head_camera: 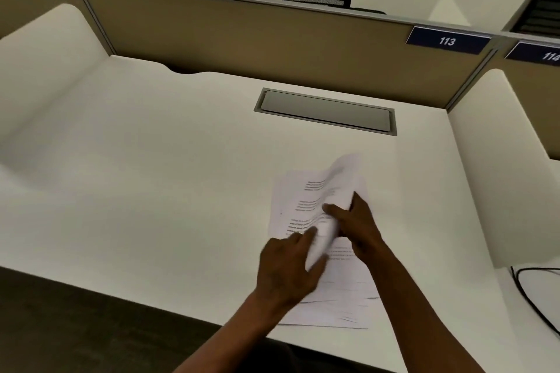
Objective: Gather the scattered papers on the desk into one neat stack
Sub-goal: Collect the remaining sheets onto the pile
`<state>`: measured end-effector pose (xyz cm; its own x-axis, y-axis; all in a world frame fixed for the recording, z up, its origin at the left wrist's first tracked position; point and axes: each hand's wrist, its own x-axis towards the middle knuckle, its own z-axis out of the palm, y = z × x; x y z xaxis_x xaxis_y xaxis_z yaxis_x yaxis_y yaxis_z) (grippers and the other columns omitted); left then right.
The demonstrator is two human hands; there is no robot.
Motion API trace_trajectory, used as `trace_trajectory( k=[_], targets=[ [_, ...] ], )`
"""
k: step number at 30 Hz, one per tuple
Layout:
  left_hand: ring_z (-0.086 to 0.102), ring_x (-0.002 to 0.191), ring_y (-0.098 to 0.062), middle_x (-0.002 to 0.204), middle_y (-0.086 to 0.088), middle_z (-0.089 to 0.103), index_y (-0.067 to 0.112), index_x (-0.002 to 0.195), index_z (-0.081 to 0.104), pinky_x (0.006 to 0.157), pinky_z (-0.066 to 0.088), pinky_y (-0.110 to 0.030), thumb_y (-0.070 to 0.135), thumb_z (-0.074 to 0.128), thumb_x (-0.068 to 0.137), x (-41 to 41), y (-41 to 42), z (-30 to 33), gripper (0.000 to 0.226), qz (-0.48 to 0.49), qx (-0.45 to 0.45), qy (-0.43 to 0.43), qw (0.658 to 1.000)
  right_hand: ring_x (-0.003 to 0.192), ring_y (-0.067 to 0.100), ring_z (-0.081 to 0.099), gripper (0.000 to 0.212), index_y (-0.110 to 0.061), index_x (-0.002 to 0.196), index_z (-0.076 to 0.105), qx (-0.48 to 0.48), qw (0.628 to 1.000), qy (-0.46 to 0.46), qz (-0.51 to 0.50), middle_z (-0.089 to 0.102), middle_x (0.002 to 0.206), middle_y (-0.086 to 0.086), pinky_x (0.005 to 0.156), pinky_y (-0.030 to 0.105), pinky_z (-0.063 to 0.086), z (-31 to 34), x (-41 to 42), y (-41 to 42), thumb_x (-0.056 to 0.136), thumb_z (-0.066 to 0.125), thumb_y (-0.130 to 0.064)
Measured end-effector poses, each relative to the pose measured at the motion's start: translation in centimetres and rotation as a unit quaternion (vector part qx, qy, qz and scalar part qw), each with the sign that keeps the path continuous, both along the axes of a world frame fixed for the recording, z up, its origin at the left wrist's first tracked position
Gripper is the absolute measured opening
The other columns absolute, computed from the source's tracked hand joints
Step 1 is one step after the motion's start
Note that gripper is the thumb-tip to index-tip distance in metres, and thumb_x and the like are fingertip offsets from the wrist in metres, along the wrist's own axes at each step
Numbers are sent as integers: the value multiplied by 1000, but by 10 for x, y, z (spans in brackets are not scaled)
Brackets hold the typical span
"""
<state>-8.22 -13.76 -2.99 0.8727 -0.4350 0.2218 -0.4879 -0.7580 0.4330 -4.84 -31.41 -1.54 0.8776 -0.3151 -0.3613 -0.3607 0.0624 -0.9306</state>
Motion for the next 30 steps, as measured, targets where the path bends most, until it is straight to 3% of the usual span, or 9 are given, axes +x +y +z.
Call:
trace_trajectory(
  k=[3, 8, 11, 14, 19, 22, 25, 28, 30],
  targets=[
    [53, 127, -8, 142, 13, 54, 35, 144, 43, 107, 41, -28, 85, 43, 72, -5, -11, -1, 88, -10, -14, 153, 988, 107, 25, 66, 53, -23, 126, 58, -95, 995, 37, -10, 69, 120, 4, 91, 46, 56, -20, -7, -30, 77, 69, -5],
    [26, 144, -15, 156, 4, 32, 31, 145, 40, 117, 30, -37, 79, 51, 75, 8, -1, -29, 85, 113, -63, 222, 966, 118, 30, 59, 59, -12, 132, 51, -225, 970, 89, -9, 62, 130, 9, 99, 38, 47, -42, -14, -64, 79, 76, -14],
    [18, 146, -27, 159, -8, 20, 25, 151, 28, 117, 27, -43, 66, 59, 80, 19, 4, -48, 87, 170, -15, 289, 942, 117, 35, 57, 65, -7, 134, 47, -324, 941, 98, 7, 62, 129, 14, 95, 38, 46, -54, -15, -71, 78, 78, -23],
    [19, 145, -28, 158, -10, 21, 24, 152, 25, 116, 26, -43, 61, 61, 81, 20, 2, -59, 88, 180, 11, 289, 940, 123, 39, 46, 76, -7, 139, 42, -422, 895, 145, 15, 54, 131, 20, 97, 45, 44, -65, -16, -74, 77, 76, -36],
    [26, 138, -30, 152, -9, 29, 22, 151, 27, 113, 31, -44, 53, 67, 80, 19, -11, -59, 87, 226, -62, 294, 926, 135, 40, 30, 89, -6, 149, 27, -467, 870, 148, 54, 38, 147, 21, 106, 48, 35, -79, -23, -70, 81, 69, -46],
    [36, 136, -30, 148, -9, 36, 21, 150, 30, 113, 35, -43, 45, 73, 80, 30, -15, -54, 85, 286, -177, 325, 884, 138, 37, 29, 97, -6, 154, 12, -458, 875, 135, 82, 39, 148, 19, 107, 48, 36, -81, -27, -67, 83, 67, -43],
    [48, 130, -27, 144, -9, 47, 20, 149, 32, 110, 41, -42, 39, 76, 80, 41, -14, -50, 84, 324, -281, 382, 819, 137, 34, 30, 105, -9, 155, -2, -435, 887, 125, 91, 42, 145, 20, 105, 45, 39, -79, -33, -64, 82, 68, -40],
    [47, 133, -28, 148, -11, 45, 15, 149, 34, 111, 39, -40, 36, 77, 81, 52, -11, -47, 83, 338, -329, 444, 762, 136, 33, 33, 112, -13, 154, -11, -423, 894, 119, 86, 44, 141, 21, 104, 43, 41, -76, -37, -59, 80, 69, -38],
    [46, 134, -29, 149, -11, 44, 11, 146, 40, 112, 39, -41, 35, 78, 81, 60, -9, -48, 79, 331, -331, 466, 751, 135, 33, 34, 114, -15, 154, -13, -419, 897, 113, 86, 45, 140, 20, 104, 45, 41, -75, -39, -57, 79, 70, -37]
  ],
)
